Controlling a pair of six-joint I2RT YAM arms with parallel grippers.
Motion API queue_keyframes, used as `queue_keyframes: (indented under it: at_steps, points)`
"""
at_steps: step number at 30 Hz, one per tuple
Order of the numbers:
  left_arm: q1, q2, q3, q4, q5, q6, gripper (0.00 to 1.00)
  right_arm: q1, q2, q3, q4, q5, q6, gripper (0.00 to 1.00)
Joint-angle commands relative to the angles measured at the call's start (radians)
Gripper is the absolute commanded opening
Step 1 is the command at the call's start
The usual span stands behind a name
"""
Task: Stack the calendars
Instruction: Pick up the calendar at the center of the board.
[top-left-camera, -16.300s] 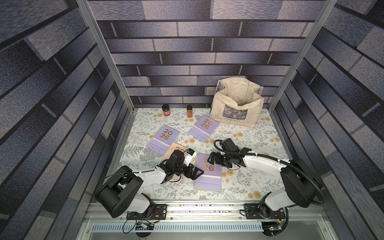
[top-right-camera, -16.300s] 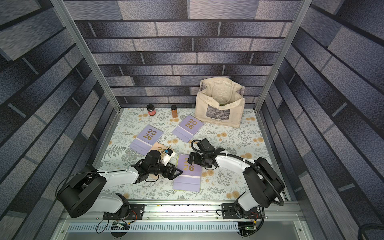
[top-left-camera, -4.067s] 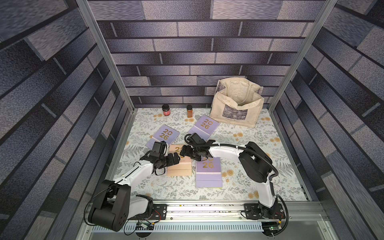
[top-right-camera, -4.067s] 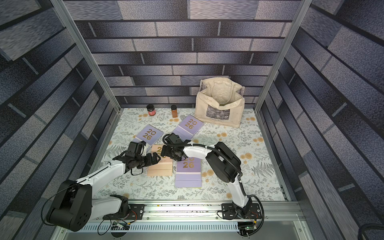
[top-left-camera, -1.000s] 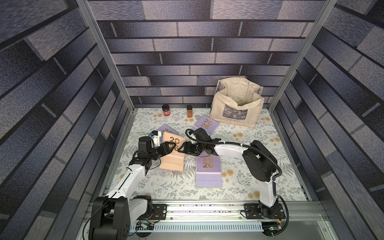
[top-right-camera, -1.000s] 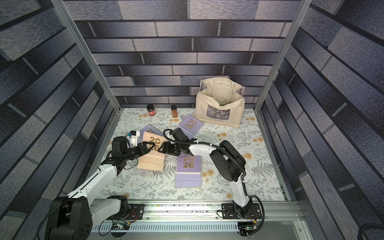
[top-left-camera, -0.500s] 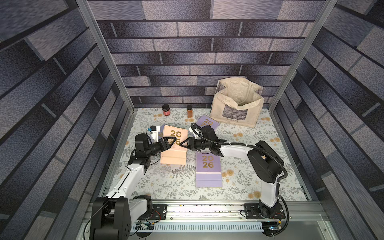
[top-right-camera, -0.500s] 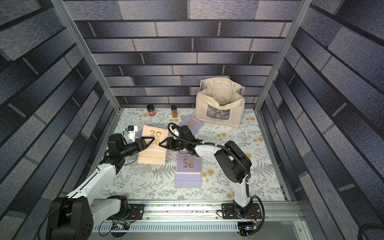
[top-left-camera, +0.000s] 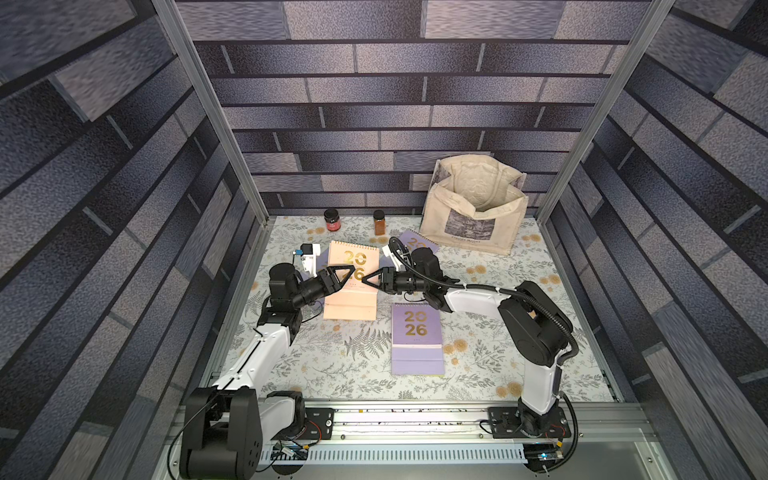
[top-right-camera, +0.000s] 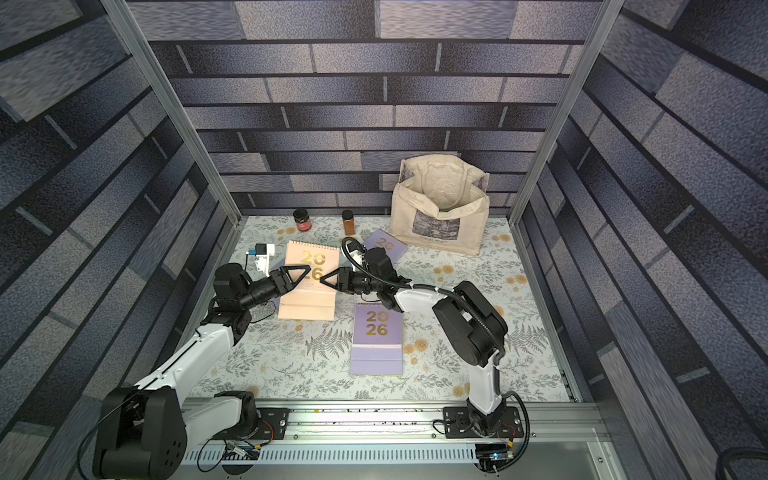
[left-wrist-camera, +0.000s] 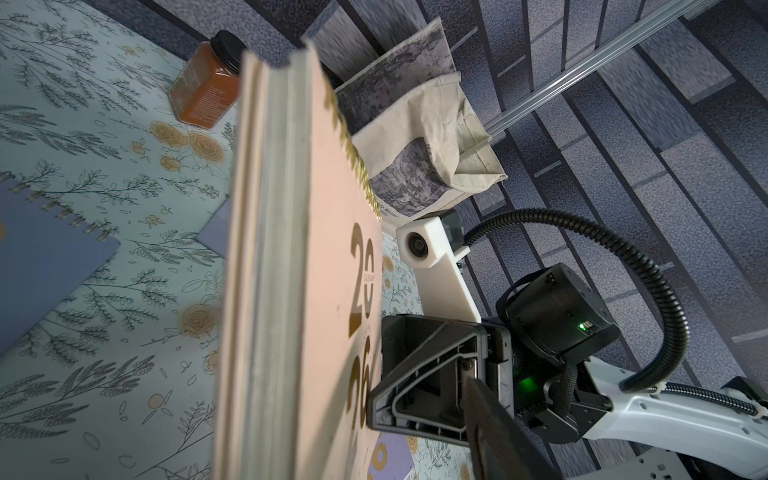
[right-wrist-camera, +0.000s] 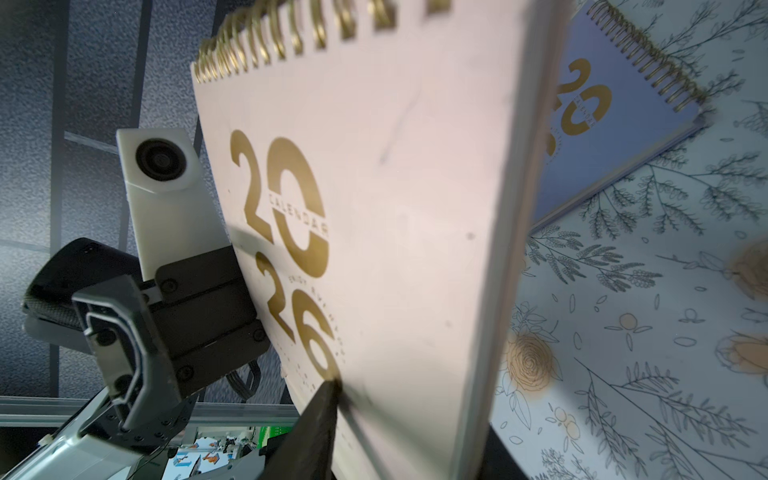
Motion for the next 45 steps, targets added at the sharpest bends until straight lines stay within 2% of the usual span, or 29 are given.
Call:
queue_keyframes:
  at_steps: [1, 2, 5, 10, 13, 16, 17, 18, 19, 22, 26, 29, 32, 34, 37, 40, 45]
  points:
    - [-0.058, 0.000, 0.065, 0.151, 0.169, -0.065, 0.28, 0.058, -0.011, 0.001, 0.126, -0.095, 0.015, 0.50]
    - [-0.061, 0.001, 0.074, 0.152, 0.173, -0.070, 0.28, 0.057, -0.014, 0.000, 0.130, -0.099, 0.012, 0.50]
    - [-0.066, 0.004, 0.098, 0.128, 0.184, -0.060, 0.29, 0.058, -0.023, -0.008, 0.126, -0.086, 0.001, 0.36]
    - [-0.066, -0.001, 0.108, 0.082, 0.179, -0.028, 0.31, 0.057, -0.038, -0.020, 0.139, -0.086, -0.006, 0.27]
    - [-0.066, 0.000, 0.112, 0.070, 0.180, -0.024, 0.35, 0.058, -0.053, -0.034, 0.129, -0.077, -0.023, 0.14]
    - [-0.064, -0.006, 0.126, -0.002, 0.164, 0.025, 0.48, 0.058, -0.064, -0.042, 0.123, -0.078, -0.028, 0.00]
    - [-0.064, -0.009, 0.131, -0.025, 0.158, 0.038, 0.56, 0.058, -0.070, -0.046, 0.121, -0.077, -0.028, 0.00]
    - [-0.063, -0.013, 0.134, -0.040, 0.147, 0.049, 0.72, 0.058, -0.078, -0.049, 0.118, -0.078, -0.031, 0.00]
    - [-0.061, -0.020, 0.136, -0.056, 0.131, 0.059, 0.82, 0.057, -0.088, -0.052, 0.111, -0.076, -0.038, 0.00]
    - [-0.061, -0.045, 0.140, -0.106, 0.093, 0.103, 1.00, 0.054, -0.121, -0.061, 0.057, -0.058, -0.047, 0.00]
    - [-0.056, -0.073, 0.186, -0.258, 0.040, 0.207, 1.00, 0.031, -0.194, -0.141, -0.046, 0.004, -0.053, 0.00]
    - [-0.053, -0.098, 0.204, -0.328, -0.060, 0.257, 1.00, -0.006, -0.287, -0.230, -0.114, 0.050, -0.061, 0.00]
    - [-0.050, -0.128, 0.185, -0.335, -0.149, 0.275, 1.00, -0.040, -0.402, -0.297, -0.235, 0.068, -0.093, 0.00]
    - [-0.055, -0.124, 0.177, -0.344, -0.161, 0.293, 1.00, -0.044, -0.479, -0.312, -0.389, 0.092, -0.159, 0.00]
    - [-0.086, -0.094, 0.168, -0.369, -0.174, 0.327, 1.00, -0.049, -0.569, -0.364, -0.506, 0.120, -0.188, 0.00]
    - [-0.142, -0.066, 0.148, -0.353, -0.200, 0.338, 1.00, -0.055, -0.623, -0.427, -0.554, 0.116, -0.179, 0.00]
    - [-0.224, -0.015, 0.126, -0.313, -0.233, 0.352, 1.00, -0.064, -0.656, -0.541, -0.500, 0.090, -0.112, 0.00]
